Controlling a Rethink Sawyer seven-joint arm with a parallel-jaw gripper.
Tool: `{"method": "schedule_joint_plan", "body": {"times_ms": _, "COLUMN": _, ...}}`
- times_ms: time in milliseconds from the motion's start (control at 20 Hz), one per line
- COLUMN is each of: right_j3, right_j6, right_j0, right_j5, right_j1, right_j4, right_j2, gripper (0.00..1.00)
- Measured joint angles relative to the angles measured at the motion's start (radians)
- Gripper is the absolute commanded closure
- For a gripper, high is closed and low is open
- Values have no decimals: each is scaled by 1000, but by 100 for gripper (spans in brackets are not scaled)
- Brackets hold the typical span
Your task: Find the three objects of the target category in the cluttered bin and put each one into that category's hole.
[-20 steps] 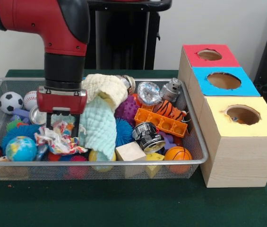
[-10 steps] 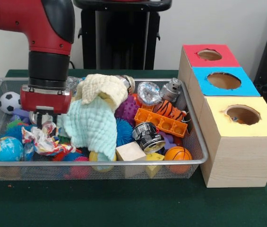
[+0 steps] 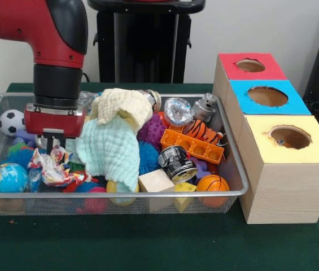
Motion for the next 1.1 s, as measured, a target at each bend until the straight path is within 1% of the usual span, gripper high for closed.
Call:
{"method": "schedule_joint_plan", "body": {"times_ms": 200, "right_j3": 6, "right_j6": 0, "right_j0": 9, "right_j5": 7, "right_j1": -12, "right_j4": 5, "right_j2": 0, "gripper": 100}}
{"method": "schedule_joint_plan", "body": {"times_ms": 300, "right_j3": 16, "right_j6": 0, "right_j0": 15, "right_j5": 31, "right_j1": -34, "right_j4": 16, "right_j2": 0, "gripper": 100}}
{"method": "schedule_joint_plan", "body": {"times_ms": 450, "right_j3": 42, "right_j6": 0, "right_j0": 18, "right_j5": 111, "right_j1": -89, "right_j4": 51, "right_j2": 5, "gripper": 100}}
{"method": "schedule_joint_plan", "body": {"times_ms": 500, "right_j3": 56, "right_j6": 0, "right_j0": 17, "right_j5": 182, "right_j1": -131, "right_j4": 78, "right_j2": 12, "gripper": 100}}
{"method": "schedule_joint_plan", "body": {"times_ms": 600, "right_j3": 65, "right_j6": 0, "right_j0": 15, "right_j5": 240, "right_j1": -165, "right_j4": 97, "right_j2": 20, "gripper": 100}}
{"method": "schedule_joint_plan", "body": {"times_ms": 700, "right_j3": 82, "right_j6": 0, "right_j0": -1, "right_j5": 357, "right_j1": -235, "right_j4": 136, "right_j2": 51, "gripper": 100}}
{"method": "schedule_joint_plan", "body": {"times_ms": 850, "right_j3": 94, "right_j6": 0, "right_j0": -18, "right_j5": 414, "right_j1": -275, "right_j4": 161, "right_j2": 76, "gripper": 100}}
{"method": "schedule_joint_plan", "body": {"times_ms": 900, "right_j3": 106, "right_j6": 0, "right_j0": -34, "right_j5": 443, "right_j1": -308, "right_j4": 180, "right_j2": 100, "gripper": 100}}
{"method": "schedule_joint_plan", "body": {"times_ms": 1100, "right_j3": 120, "right_j6": 0, "right_j0": -49, "right_j5": 446, "right_j1": -342, "right_j4": 196, "right_j2": 127, "gripper": 100}}
